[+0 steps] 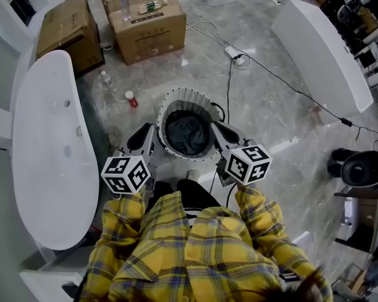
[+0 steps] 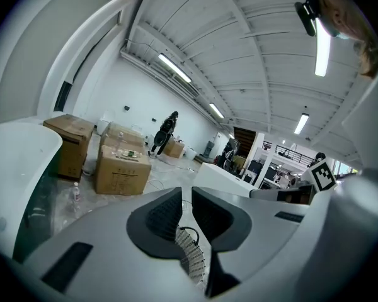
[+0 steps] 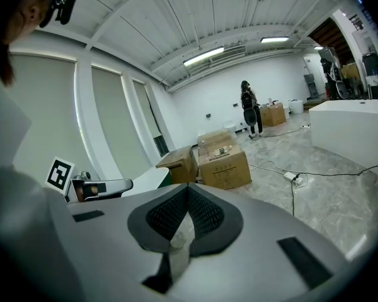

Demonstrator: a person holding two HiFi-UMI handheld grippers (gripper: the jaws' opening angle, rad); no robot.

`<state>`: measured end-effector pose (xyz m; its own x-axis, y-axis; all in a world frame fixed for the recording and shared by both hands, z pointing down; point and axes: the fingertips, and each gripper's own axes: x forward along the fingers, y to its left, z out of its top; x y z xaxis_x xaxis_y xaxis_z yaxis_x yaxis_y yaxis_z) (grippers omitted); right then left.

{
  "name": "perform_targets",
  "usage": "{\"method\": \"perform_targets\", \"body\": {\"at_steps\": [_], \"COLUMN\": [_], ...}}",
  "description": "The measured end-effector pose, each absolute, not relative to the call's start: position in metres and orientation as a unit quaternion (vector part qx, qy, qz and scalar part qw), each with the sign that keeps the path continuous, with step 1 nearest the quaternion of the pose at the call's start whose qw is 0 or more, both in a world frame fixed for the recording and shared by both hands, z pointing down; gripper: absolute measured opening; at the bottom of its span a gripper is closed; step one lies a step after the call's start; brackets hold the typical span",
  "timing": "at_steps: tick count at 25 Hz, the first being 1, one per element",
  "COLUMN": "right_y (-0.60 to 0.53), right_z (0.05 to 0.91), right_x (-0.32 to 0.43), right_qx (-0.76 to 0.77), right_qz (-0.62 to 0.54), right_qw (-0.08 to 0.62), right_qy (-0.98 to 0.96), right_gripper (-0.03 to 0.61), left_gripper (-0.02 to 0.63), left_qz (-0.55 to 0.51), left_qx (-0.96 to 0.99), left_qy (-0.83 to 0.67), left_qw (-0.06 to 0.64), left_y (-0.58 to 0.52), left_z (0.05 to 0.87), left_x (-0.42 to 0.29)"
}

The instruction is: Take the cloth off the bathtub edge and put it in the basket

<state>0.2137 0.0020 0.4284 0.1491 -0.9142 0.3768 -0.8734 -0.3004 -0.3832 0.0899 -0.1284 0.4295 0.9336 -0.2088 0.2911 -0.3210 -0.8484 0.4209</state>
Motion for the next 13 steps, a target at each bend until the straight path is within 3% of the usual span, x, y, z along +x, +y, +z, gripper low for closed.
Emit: {"method": "perform_targets", "body": {"at_steps": [13], "right_y": [-0.009], "right_z": [0.426], "right_x": [0.197], "right_qx": [-0.753], "right_qz": [-0.274], "right_qw": [0.040], "right_qy": [0.596], "right_gripper": [0.026], "left_gripper": [0.058], "left_qz": [0.123], "left_qx": [0.952], "left_qy": [-0.156], "left_qw": [0.231], "left_y": [-0.139], "left_z": [0.426], "left_x": [0.068]}}
